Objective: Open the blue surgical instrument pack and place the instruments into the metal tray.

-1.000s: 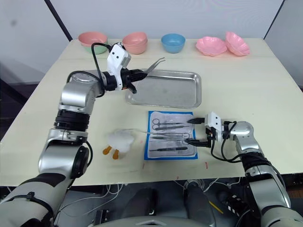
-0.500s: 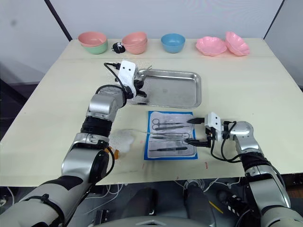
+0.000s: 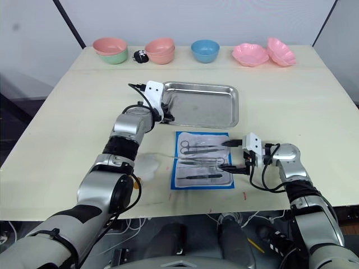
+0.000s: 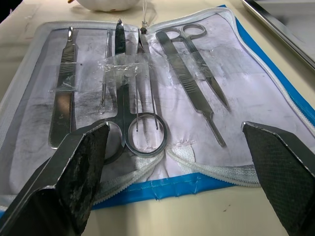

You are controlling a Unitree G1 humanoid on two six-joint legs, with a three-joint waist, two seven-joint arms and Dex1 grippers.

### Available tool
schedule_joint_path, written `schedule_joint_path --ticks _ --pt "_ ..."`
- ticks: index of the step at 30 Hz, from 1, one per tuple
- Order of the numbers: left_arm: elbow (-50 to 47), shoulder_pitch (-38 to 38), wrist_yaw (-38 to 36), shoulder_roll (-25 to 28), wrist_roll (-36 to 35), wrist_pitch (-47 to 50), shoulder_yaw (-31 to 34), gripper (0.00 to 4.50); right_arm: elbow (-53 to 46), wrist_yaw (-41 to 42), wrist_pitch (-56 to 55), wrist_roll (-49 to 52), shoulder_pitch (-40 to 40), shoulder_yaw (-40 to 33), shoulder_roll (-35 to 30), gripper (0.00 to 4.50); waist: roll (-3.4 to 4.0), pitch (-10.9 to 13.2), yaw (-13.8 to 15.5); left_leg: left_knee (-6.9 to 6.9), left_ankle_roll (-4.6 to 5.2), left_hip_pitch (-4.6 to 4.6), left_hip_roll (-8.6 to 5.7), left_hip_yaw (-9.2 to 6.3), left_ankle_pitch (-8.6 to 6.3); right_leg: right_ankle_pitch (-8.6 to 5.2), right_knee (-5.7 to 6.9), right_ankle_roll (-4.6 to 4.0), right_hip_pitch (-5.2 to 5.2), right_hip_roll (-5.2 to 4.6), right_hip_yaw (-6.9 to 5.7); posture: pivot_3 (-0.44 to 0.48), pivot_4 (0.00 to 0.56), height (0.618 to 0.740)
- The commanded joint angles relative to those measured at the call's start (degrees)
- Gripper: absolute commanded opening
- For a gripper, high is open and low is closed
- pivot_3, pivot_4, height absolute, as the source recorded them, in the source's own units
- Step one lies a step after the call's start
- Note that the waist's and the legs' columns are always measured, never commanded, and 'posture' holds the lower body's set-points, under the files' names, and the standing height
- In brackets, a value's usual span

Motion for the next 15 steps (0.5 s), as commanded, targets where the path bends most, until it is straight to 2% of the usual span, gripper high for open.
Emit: schedule_joint_path --ticks 1,15 --pt "0.1 -2.1 1.1 -0.2 -1.1 -0.5 1.7 0.06 3.7 -1.0 0.7 -5.6 2.2 3.6 0.4 4.50 0.00 0.0 0.0 0.00 0.00 0.00 0.00 0.00 0.00 0.00 0.00 0.00 0.00 0.00 0.00 0.000 0.150 0.740" --pt "1.5 -2.2 3.0 -0.3 -2.4 -1.0 3.6 0.06 3.8 -1.2 0.3 -5.6 2.2 3.5 0.4 4.50 0.00 0.0 0.0 -0.01 -0.02 0.01 0.00 0.00 0.00 0.00 -0.01 0.00 0.00 0.00 0.00 0.000 0.150 0.740"
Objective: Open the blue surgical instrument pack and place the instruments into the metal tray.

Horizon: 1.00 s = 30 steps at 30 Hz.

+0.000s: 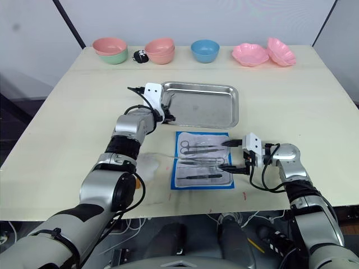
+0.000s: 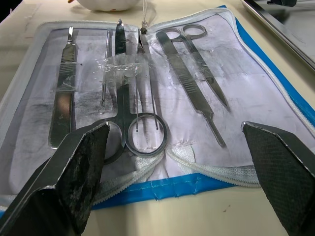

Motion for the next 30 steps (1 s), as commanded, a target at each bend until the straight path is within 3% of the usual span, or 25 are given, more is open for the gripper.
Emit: schedule_joint_path --ticks 1,5,20,23,30 --pt "-0.8 -1.3 0.0 0.2 -0.5 -0.7 0.3 0.47 3.7 -1.2 0.5 -5.6 2.2 3.5 0.3 4.50 0.00 0.0 0.0 0.00 0.00 0.00 0.00 0.00 0.00 0.00 0.00 0.00 0.00 0.00 0.00 0.000 0.150 0.740" --pt "-2.0 -1.3 0.3 0.0 0.1 -0.4 -0.3 2.07 3.7 -1.2 0.5 -5.5 2.2 3.5 0.3 4.50 0.00 0.0 0.0 0.00 -0.01 0.00 0.00 0.00 0.00 0.00 0.00 0.00 0.00 0.00 0.00 0.000 0.150 0.740" --pt "-9.2 -1.1 -3.3 0.5 0.0 -1.6 -2.0 2.07 3.2 -1.5 0.6 -5.4 2.6 3.3 0.2 4.50 0.00 0.0 0.0 -0.03 -0.03 0.00 0.00 0.00 0.00 0.00 -0.03 0.00 0.00 0.00 -0.01 0.000 0.150 0.740" --pt "-11.0 0.1 -8.8 1.7 -0.6 -6.3 -3.4 2.07 3.2 -1.5 0.6 -5.4 2.6 3.3 0.3 4.50 0.00 0.0 0.0 -0.04 -0.06 0.00 0.00 0.00 0.01 0.00 -0.04 0.00 0.00 0.00 -0.01 0.000 0.150 0.740" --pt "-19.4 7.5 -30.0 7.0 -5.0 -14.7 -6.5 2.07 3.3 -1.7 0.4 -5.5 2.7 3.4 0.6 4.50 0.00 0.0 0.0 -0.40 -0.29 0.12 0.02 0.03 0.14 0.03 -0.16 -0.04 0.01 0.01 0.03 0.000 0.150 0.740"
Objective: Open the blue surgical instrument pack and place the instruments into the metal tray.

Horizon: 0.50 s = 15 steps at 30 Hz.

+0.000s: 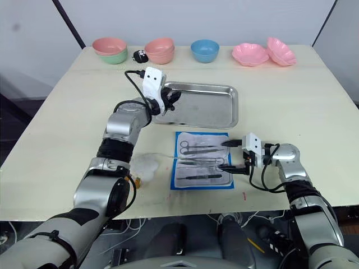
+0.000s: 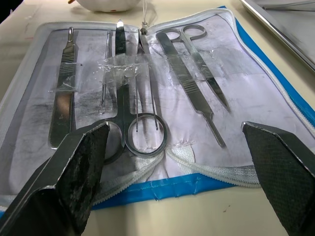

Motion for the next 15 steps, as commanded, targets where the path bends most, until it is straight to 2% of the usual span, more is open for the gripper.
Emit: schedule_joint_path --ticks 1,8,11,15 --pt "-5.8 2.0 -9.5 3.1 -2.6 -4.0 -1.1 2.07 3.5 -1.5 0.4 -5.5 2.5 3.4 0.3 4.50 0.00 0.0 0.1 0.00 0.00 -0.01 0.01 -0.02 0.00 0.01 -0.02 -0.02 0.00 0.01 -0.02 0.000 0.150 0.740" --pt "-9.7 7.3 -28.7 11.6 -7.1 -8.2 -2.0 2.07 3.6 -1.2 0.2 -5.9 2.5 3.6 0.3 4.50 0.00 0.0 0.0 -0.05 0.01 0.00 0.06 -0.03 0.00 0.06 -0.10 -0.11 0.00 0.06 -0.03 0.000 0.150 0.740" --pt "-11.3 8.5 -34.7 14.3 -9.9 -7.7 -1.1 2.07 3.5 -1.2 0.1 -5.9 2.7 3.6 0.2 4.50 0.00 0.0 0.1 -0.05 0.02 -0.02 0.09 -0.03 0.00 0.07 -0.15 -0.13 0.01 0.06 -0.03 0.000 0.150 0.740" --pt "-13.2 11.4 -45.8 20.8 -11.5 -8.9 -2.2 2.07 3.1 -1.2 0.2 -5.7 3.0 3.5 0.2 4.50 0.00 0.0 0.0 -0.06 0.03 -0.02 0.15 -0.01 0.00 0.07 -0.21 -0.14 0.01 0.11 -0.02 0.000 0.150 0.740"
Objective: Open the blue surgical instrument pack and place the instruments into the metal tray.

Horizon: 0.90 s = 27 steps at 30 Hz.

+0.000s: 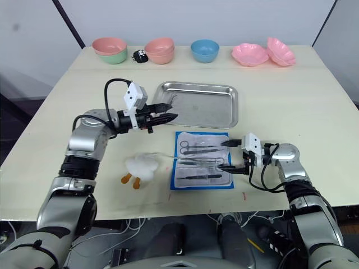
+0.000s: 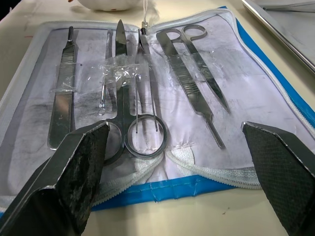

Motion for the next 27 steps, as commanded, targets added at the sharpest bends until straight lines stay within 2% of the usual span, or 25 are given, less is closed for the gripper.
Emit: schedule_joint_path --ticks 1,2,3,5,6,9,14,19,22,27 --pt "-3.3 1.8 -10.7 5.8 -2.6 -1.7 -0.4 2.07 3.1 -1.2 0.6 -5.3 2.9 3.4 0.0 4.50 0.00 0.0 -0.1 -0.03 0.00 0.00 0.00 0.00 0.00 0.00 -0.01 -0.01 0.00 0.01 0.00 0.000 0.150 0.740" --pt "-3.5 2.1 -12.6 6.8 -3.2 -1.7 -0.4 2.07 3.0 -1.2 0.6 -5.3 3.0 3.4 0.0 4.50 0.02 0.0 0.0 -0.06 0.00 0.00 0.03 0.02 0.00 0.02 -0.05 -0.04 -0.01 0.08 0.03 0.000 0.150 0.740" --pt "-3.5 2.3 -14.9 7.9 -3.6 -2.4 -0.6 2.49 2.9 -1.2 0.6 -5.3 3.1 3.4 0.0 4.50 0.01 0.0 0.1 -0.08 0.00 0.00 0.06 -0.03 0.00 0.03 -0.11 -0.07 0.00 0.10 -0.02 0.000 0.150 0.740" --pt "-3.7 2.5 -18.9 9.7 -4.5 -3.5 -0.6 2.70 2.8 -1.1 0.7 -5.3 3.2 3.4 -0.1 4.50 -0.05 0.0 0.3 -0.07 0.01 -0.03 0.08 -0.08 0.00 0.07 -0.21 -0.12 0.06 0.11 -0.11 0.000 0.150 0.740" --pt "-3.7 2.5 -21.5 10.6 -4.7 -5.0 -0.8 3.30 2.7 -1.1 0.7 -5.2 3.2 3.4 -0.1 4.50 -0.04 0.0 0.2 -0.06 0.01 -0.03 0.08 -0.09 0.00 0.08 -0.25 -0.14 0.06 0.12 -0.12 0.000 0.150 0.740" --pt "-3.1 1.6 -25.6 12.6 -6.2 -8.2 -1.6 4.44 2.6 -1.0 0.8 -5.2 3.3 3.4 -0.2 4.50 -0.04 0.0 0.2 -0.08 0.01 -0.03 0.12 -0.07 0.00 0.08 -0.28 -0.15 0.06 0.14 -0.10 0.000 0.150 0.740" --pt "-1.8 -0.9 -25.8 18.1 -9.9 -14.0 -8.0 4.44 2.4 -1.0 0.9 -5.2 3.3 3.2 -0.3 4.50 -0.04 0.0 0.2 -0.10 0.01 -0.02 0.18 -0.04 0.00 0.09 -0.30 -0.16 0.06 0.16 -0.05 0.000 0.150 0.740" --pt "0.1 -4.1 -25.8 21.0 -13.4 -16.5 -13.3 4.44 2.3 -1.2 0.9 -5.1 3.4 3.2 -0.4 4.50 -0.05 0.0 0.2 -0.09 0.02 -0.04 0.17 -0.05 0.00 0.09 -0.31 -0.16 0.06 0.19 -0.07 0.000 0.150 0.740" --pt "1.8 -5.6 -25.8 20.8 -13.2 -18.6 -15.4 4.44 2.0 -1.3 1.0 -5.1 3.7 3.1 -0.4 4.50 -0.04 0.0 0.2 -0.09 0.02 -0.04 0.17 -0.04 0.00 0.09 -0.31 -0.16 0.06 0.21 -0.07 0.000 0.150 0.740" --pt "6.9 -7.3 -25.3 16.4 -6.7 -23.7 -15.6 4.44 1.7 -1.7 1.2 -5.0 3.9 3.1 -0.3 4.50 -0.05 0.0 0.4 -0.09 0.02 -0.05 0.18 0.01 0.00 0.08 -0.31 -0.15 0.05 0.28 -0.08 0.000 0.150 0.740"
